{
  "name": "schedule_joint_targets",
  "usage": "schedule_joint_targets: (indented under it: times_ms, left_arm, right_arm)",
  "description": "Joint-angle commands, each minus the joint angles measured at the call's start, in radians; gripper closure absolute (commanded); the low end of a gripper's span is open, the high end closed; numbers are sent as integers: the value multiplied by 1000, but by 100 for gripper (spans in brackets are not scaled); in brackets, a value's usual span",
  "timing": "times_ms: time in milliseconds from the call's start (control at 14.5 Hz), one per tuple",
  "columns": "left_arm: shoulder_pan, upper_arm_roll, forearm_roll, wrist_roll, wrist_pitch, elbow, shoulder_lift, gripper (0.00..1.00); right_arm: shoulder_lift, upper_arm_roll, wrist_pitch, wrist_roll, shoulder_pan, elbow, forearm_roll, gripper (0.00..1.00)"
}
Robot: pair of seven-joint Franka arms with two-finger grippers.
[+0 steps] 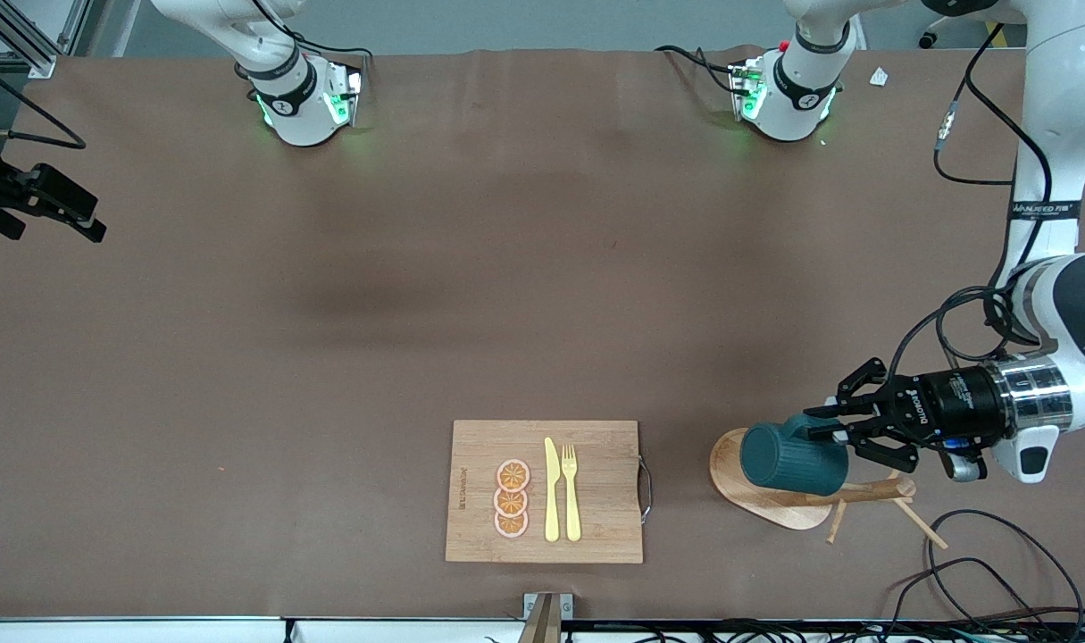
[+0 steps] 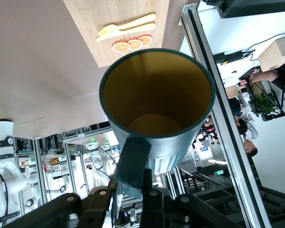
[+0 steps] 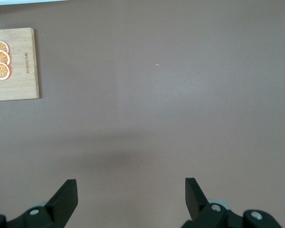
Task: Pass cup and hang on rack
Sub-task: 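Hang the mug handle onto a rack peg with the left gripper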
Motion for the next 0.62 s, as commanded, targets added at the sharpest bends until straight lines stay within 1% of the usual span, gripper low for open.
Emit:
schedule_joint_targets:
  times_ms: [0, 207, 552]
  left_arm:
    - [5, 0, -19, 9, 6, 16, 29, 100]
    - [3, 2, -13, 17, 44, 16, 46, 100]
    - [8, 39, -5, 12, 46, 15, 52, 100]
  right_arm:
    - [-4, 18, -10, 10, -19, 4, -15, 0]
    - [-4, 18, -10, 10, -19, 4, -15, 0]
    - [-4, 18, -10, 10, -21, 4, -15, 0]
